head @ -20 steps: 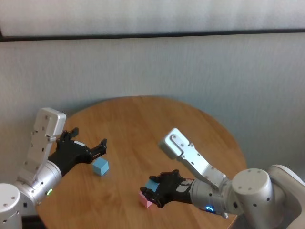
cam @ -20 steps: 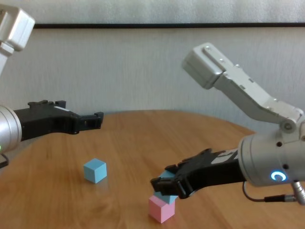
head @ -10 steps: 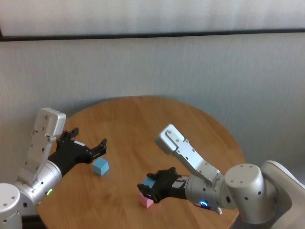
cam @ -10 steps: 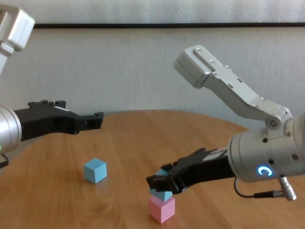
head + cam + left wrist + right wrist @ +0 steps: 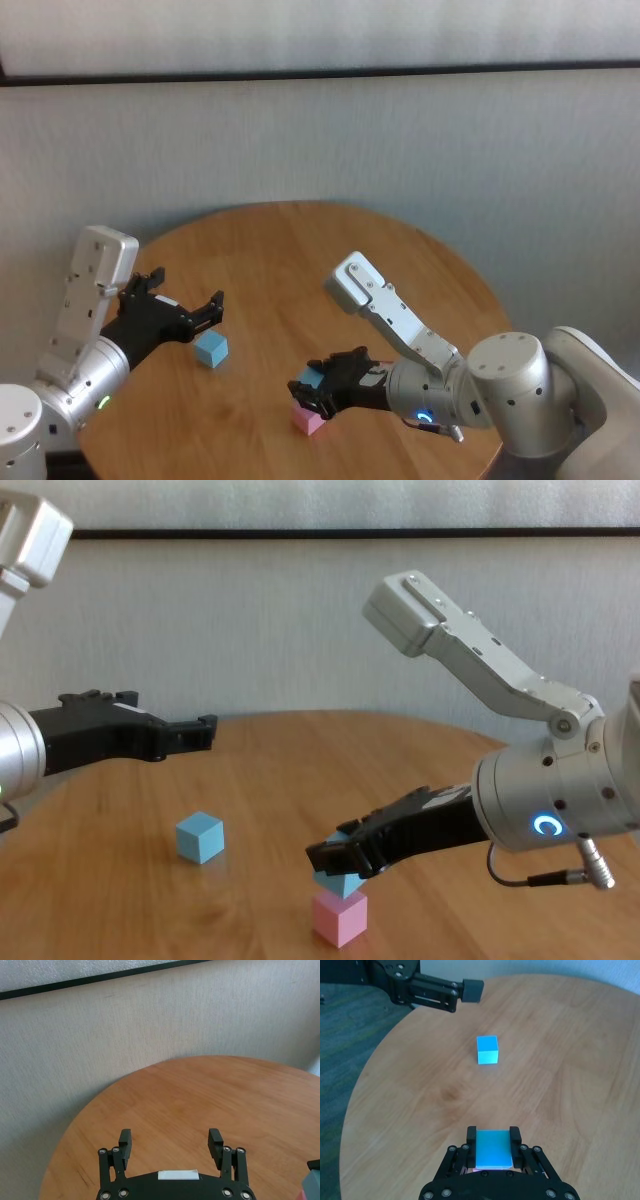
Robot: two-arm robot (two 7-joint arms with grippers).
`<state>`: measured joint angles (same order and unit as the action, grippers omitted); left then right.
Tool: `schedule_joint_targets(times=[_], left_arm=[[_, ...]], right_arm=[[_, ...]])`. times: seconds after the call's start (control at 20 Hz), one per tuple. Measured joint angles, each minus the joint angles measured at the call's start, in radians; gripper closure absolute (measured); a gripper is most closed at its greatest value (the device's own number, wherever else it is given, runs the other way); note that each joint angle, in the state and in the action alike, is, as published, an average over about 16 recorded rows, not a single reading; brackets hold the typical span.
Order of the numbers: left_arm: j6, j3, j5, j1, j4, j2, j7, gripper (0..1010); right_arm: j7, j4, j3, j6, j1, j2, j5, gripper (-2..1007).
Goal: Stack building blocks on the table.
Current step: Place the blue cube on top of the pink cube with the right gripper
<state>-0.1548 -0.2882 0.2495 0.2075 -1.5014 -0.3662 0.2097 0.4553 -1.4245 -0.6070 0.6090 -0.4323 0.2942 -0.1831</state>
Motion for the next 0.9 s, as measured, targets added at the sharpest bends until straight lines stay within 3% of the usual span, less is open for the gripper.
schedule_joint_targets(times=[0.45,0.9], left_arm=[[0.0,0.0,0.0,0.0,0.0,0.0,0.0,10],[0.0,0.0,0.0,0.0,0.0,0.0,0.0,10]], right_arm=[[0.007,0.003,0.001,0.027,-0.001,-0.006,0.018,637],[0.012,0.002,0.0,0.035,0.003,-0.016,0.038,637]])
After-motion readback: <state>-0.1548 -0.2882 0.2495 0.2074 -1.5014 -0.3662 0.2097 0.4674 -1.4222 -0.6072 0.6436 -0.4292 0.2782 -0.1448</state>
